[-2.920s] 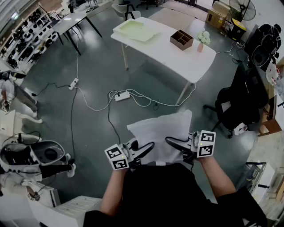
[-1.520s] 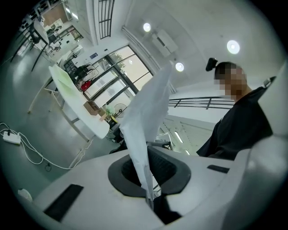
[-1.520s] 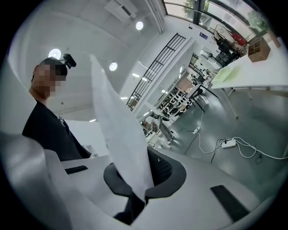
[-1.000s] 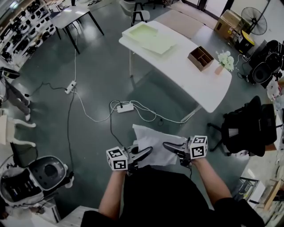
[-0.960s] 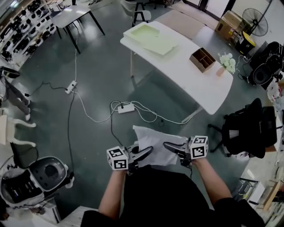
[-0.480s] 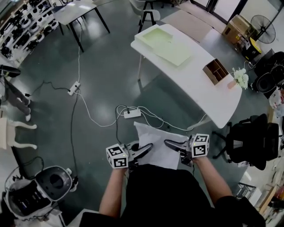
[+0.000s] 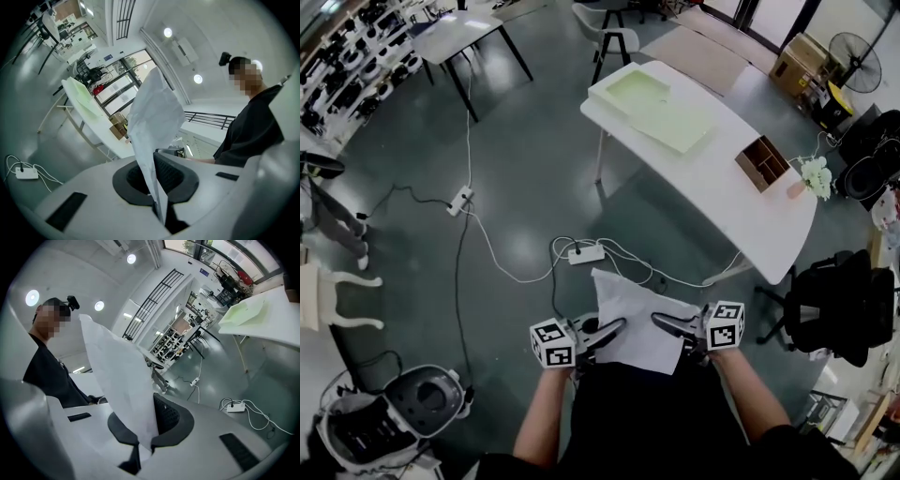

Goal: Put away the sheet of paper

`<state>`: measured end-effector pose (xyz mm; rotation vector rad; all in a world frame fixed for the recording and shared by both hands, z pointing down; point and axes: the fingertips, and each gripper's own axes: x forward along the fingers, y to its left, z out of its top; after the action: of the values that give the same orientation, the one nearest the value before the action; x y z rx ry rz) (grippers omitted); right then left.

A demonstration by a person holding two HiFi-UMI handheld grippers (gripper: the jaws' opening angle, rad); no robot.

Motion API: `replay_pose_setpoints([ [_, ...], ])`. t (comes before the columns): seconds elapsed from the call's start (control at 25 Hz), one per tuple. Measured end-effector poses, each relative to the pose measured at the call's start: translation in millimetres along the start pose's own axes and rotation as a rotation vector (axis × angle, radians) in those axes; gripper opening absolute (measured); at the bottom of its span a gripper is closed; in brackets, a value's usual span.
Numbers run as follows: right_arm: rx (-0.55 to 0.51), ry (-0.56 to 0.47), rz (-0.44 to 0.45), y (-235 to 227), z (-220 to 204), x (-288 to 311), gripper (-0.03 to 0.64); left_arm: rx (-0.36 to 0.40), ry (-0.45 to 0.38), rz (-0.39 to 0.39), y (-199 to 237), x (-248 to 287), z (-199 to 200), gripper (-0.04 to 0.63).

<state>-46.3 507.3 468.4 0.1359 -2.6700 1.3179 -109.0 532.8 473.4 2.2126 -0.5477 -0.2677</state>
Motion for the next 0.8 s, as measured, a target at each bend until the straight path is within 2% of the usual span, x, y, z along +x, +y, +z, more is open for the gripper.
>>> replay_pose_setpoints([
  [0.12, -0.004, 0.009, -0.033, -10.8, 0.9, -8.3, 0.0, 0.01, -0.001, 0.002, 0.9, 7.2, 0.1, 0.005],
  [0.32, 0.008, -0.017, -0.013, -35.0, 21.5, -10.5, 0.0, 0.009, -0.006, 0.028, 14.3, 21.1, 17.0, 0.005],
  [0.48, 0.031, -0.066, 0.015, -61.9, 53.2, -5.2, 0.0, 0.016, 0.003, 0.052, 37.5, 37.0, 44.1, 0.005],
  [0.64, 0.047, -0.113, 0.007, -95.9, 95.0, -12.6, 0.0, 0.008, 0.018, 0.077, 69.5, 68.9, 79.3, 0.005],
  [0.8, 0.053, -0.153, -0.001, -132.1, 138.3, -23.2, 0.0, 0.016, 0.067, 0.075, 99.6, 105.4, 116.3, 0.004],
])
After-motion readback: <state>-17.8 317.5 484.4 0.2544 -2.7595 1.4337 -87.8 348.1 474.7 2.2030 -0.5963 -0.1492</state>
